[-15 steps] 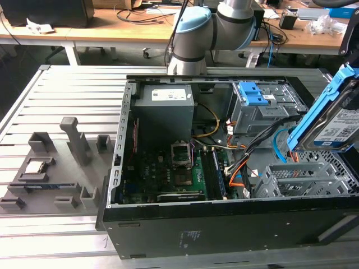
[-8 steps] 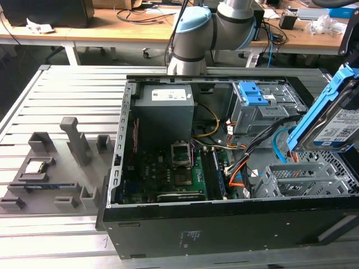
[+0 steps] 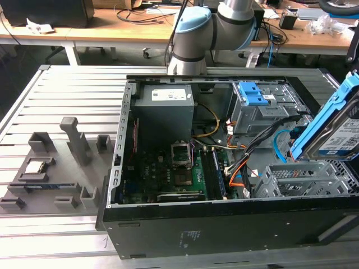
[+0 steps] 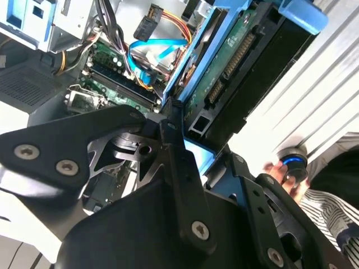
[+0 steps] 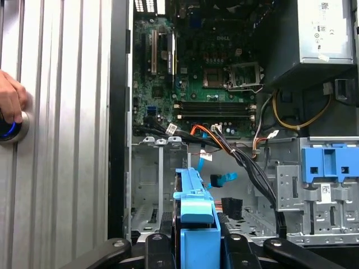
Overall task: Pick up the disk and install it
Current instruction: 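Pick up the disk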
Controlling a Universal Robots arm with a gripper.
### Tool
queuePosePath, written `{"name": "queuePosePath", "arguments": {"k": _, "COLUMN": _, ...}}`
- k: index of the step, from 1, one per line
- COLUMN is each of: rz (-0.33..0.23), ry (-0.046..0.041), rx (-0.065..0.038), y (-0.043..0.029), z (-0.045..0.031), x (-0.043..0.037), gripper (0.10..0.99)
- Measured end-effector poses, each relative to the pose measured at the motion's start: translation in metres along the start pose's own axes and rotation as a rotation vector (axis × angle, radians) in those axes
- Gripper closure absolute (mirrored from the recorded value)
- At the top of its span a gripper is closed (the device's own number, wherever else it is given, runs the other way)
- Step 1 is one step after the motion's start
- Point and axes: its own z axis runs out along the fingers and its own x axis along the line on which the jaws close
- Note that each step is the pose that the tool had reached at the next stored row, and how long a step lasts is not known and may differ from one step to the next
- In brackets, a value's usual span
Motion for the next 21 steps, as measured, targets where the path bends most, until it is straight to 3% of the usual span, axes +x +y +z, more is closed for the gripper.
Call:
{"name": "queuePosePath", "arguments": {"k": 2, "rz": 0.000, "ry": 0.0003, "rx": 0.007, "y": 0.0037, "z": -0.0057, "x": -0.0001, "gripper": 0.718}}
{"name": "queuePosePath", "arguments": {"k": 5, "rz": 0.000, "ry": 0.0001, "rx": 0.009, "y": 0.0098, "z": -0.0054, "x": 0.0029, "gripper": 0.718}}
{"name": "queuePosePath", "arguments": {"k": 7, "rz": 0.000, "ry": -0.0003, "rx": 0.009, "y": 0.0160, "z": -0.0048, "x": 0.0090, "gripper": 0.718}}
{"name": "queuePosePath", "arguments": {"k": 12, "rz": 0.000, "ry": 0.0031, "rx": 0.011, "y": 0.0315, "z": -0.0025, "x": 0.0093, "gripper": 0.718}}
{"name": "queuePosePath", "arguments": {"k": 17, "rz": 0.048, "ry": 0.0023, "rx": 0.013, "y": 0.0350, "z": 0.0024, "x": 0.0099, "gripper": 0.718}}
{"name": "queuePosePath", "arguments": {"k": 21, "rz": 0.033, "ry": 0.0035, "rx": 0.012, "y": 0.0365, "z": 0.0030, "x": 0.0108, "gripper": 0.718}}
